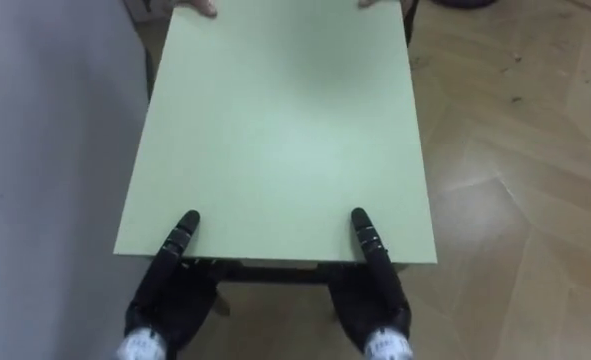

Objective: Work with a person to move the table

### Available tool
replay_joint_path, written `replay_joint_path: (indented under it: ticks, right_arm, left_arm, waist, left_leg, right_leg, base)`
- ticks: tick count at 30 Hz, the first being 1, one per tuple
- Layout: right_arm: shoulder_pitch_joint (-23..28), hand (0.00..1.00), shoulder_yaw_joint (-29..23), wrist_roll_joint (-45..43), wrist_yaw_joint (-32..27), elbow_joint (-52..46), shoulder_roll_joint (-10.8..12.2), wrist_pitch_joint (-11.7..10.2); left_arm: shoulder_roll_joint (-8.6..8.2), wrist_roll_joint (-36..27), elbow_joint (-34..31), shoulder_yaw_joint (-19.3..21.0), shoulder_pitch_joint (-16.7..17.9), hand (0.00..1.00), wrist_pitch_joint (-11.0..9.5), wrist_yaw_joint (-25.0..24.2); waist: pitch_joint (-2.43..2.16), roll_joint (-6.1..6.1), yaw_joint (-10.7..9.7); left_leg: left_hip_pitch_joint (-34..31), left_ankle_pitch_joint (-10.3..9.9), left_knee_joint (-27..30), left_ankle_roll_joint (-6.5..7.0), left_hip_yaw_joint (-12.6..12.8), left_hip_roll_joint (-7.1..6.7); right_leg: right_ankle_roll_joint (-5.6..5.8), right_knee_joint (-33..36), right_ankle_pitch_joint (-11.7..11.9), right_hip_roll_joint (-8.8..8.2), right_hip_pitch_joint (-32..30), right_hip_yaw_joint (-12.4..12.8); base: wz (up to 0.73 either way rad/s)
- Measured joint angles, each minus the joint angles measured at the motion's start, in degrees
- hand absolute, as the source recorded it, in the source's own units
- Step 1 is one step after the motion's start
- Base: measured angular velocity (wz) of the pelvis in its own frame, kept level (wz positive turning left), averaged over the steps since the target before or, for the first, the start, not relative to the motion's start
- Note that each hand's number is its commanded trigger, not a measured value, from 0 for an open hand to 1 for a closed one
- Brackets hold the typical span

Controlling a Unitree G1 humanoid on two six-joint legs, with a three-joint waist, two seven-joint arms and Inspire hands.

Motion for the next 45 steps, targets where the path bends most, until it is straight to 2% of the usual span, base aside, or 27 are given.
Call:
replay_joint_path:
  ticks: [5,7,11,14,20,23,31,32,35,40,41,42,43,44,45]
  right_arm:
    - [-1.1,1.0,0.9,-0.1,-1.5,0.5,0.0,0.0]
    - [-2.1,1.0,1.3,-0.4,-1.9,1.2,0.2,0.0]
    - [-3.5,1.0,1.7,-1.3,-2.2,2.4,0.9,0.0]
    - [-4.5,1.0,2.1,-1.3,-2.3,4.4,1.3,0.0]
    - [-5.8,1.0,2.7,-1.7,-2.7,6.6,1.5,0.1]
    - [-5.4,1.0,2.7,-2.1,-2.7,7.0,1.5,0.1]
    - [-5.2,1.0,2.1,-2.5,-2.7,7.1,1.6,0.2]
    - [-5.1,1.0,1.9,-2.8,-2.7,7.1,1.7,0.4]
    - [-5.2,1.0,0.9,-3.5,-2.7,7.7,2.0,1.0]
    - [-5.1,1.0,0.8,-4.0,-2.7,7.9,2.2,1.1]
    - [-4.9,0.99,0.7,-4.4,-2.7,7.9,2.2,1.1]
    - [-4.6,0.47,0.5,-4.7,-2.7,7.9,2.2,1.3]
    - [-4.6,0.02,0.5,-4.7,-2.7,7.9,2.2,1.4]
    - [-4.6,0.0,0.5,-4.9,-2.7,7.9,2.3,1.4]
    - [-4.6,0.0,0.3,-4.9,-2.7,7.9,2.2,1.7]
  left_arm:
    - [-0.35,0.0,0.0,0.1,0.5,1.0,-0.9,0.6]
    - [-0.92,0.0,0.3,0.6,0.5,1.0,-1.1,0.8]
    - [-1.31,0.0,0.6,1.9,0.4,1.0,-1.1,1.1]
    - [-1.3,0.0,0.9,2.3,0.4,1.0,-1.1,2.4]
    - [-1.84,0.2,2.2,2.8,0.4,1.0,-1.0,3.9]
    - [-2.05,0.2,3.0,2.8,0.4,1.0,-0.7,4.1]
    - [-2.74,1.0,3.4,2.9,0.4,1.0,-0.6,4.1]
    - [-3.23,1.3,3.7,3.1,0.4,1.0,-0.6,4.0]
    - [-3.92,1.8,4.3,3.2,0.4,1.0,-0.6,3.9]
    - [-3.95,2.8,5.2,3.4,0.4,1.0,-0.6,3.0]
    - [-3.96,3.5,5.8,3.4,0.4,0.94,-0.6,2.4]
    - [-4.04,4.1,6.5,3.3,0.4,0.63,-0.5,1.7]
    - [-4.05,4.3,6.6,3.3,0.4,0.21,-0.5,1.6]
    - [-4.04,4.4,6.8,3.4,0.4,0.0,-0.2,1.3]
    - [-4.04,4.4,7.1,3.6,0.3,0.0,0.0,0.8]
  waist:
    - [0.06,-1.29,1.8]
    - [0.01,-1.6,1.9]
    - [-0.04,-2.42,3.1]
    - [0.06,-2.58,3.2]
    - [0.06,-2.64,3.1]
    - [0.17,-2.72,3.1]
    - [0.29,-2.49,3.1]
    - [0.3,-2.41,3.1]
    - [0.2,-2.06,3.1]
    - [0.12,-1.95,3.1]
    - [-0.03,-1.83,3.1]
    - [-0.2,-1.67,3.1]
    - [-0.25,-1.63,3.1]
    - [-0.27,-1.59,3.1]
    - [-0.32,-1.55,3.1]
  left_leg:
    - [0.4,0.0,-0.7,0.11,-0.5,-0.02]
    - [0.4,-0.1,-0.8,0.17,-1.1,-0.17]
    - [0.7,-0.1,-1.2,0.27,-1.6,-0.37]
    - [2.1,-0.2,-2.0,0.31,-1.7,-0.47]
    - [2.6,-0.3,-2.1,0.39,-2.0,-0.71]
    - [3.4,-0.6,-2.1,0.45,-2.1,-0.86]
    - [3.6,-0.8,-2.1,0.45,-2.1,-0.92]
    - [3.8,-0.9,-2.1,0.47,-2.1,-0.92]
    - [4.2,-1.0,-2.1,0.54,-2.2,-0.92]
    - [4.4,-1.1,-2.1,0.56,-2.0,-0.91]
    - [4.4,-1.1,-2.1,0.57,-2.0,-0.91]
    - [4.4,-1.1,-2.1,0.6,-2.0,-0.91]
    - [4.4,-1.1,-2.1,0.61,-2.0,-0.91]
    - [4.4,-1.1,-2.1,0.62,-2.0,-0.91]
    - [4.4,-1.1,-2.1,0.64,-2.1,-0.91]
  right_leg:
    - [0.11,-3.4,1.4,0.69,2.1,0.0]
    - [0.33,-4.4,1.8,0.94,2.7,0.2]
    - [0.35,-5.0,2.0,1.25,3.1,2.8]
    - [0.35,-5.3,2.0,1.27,4.3,3.2]
    - [0.34,-6.1,2.0,1.25,5.5,3.4]
    - [0.34,-6.8,2.0,1.26,6.2,4.5]
    - [0.35,-7.0,2.0,1.31,6.7,5.5]
    - [0.35,-7.0,2.0,1.33,6.7,5.8]
    - [0.35,-6.9,2.0,1.33,6.9,6.0]
    - [0.37,-6.9,2.0,1.32,7.0,5.9]
    - [0.54,-6.9,2.1,1.32,7.0,5.8]
    - [0.64,-6.9,2.2,1.32,7.0,5.7]
    - [0.64,-6.9,2.2,1.32,7.0,5.5]
    - [0.64,-6.9,2.2,1.31,7.0,5.2]
    - [0.64,-6.9,2.2,1.3,7.0,5.1]
  base:
    - [0.12]
    - [0.18]
    - [0.09]
    - [0.11]
    - [0.03]
    - [0.0]
    - [0.0]
    - [0.0]
    - [-0.03]
    - [-0.01]
    - [0.0]
    - [0.0]
    - [0.0]
    - [0.0]
    - [0.0]
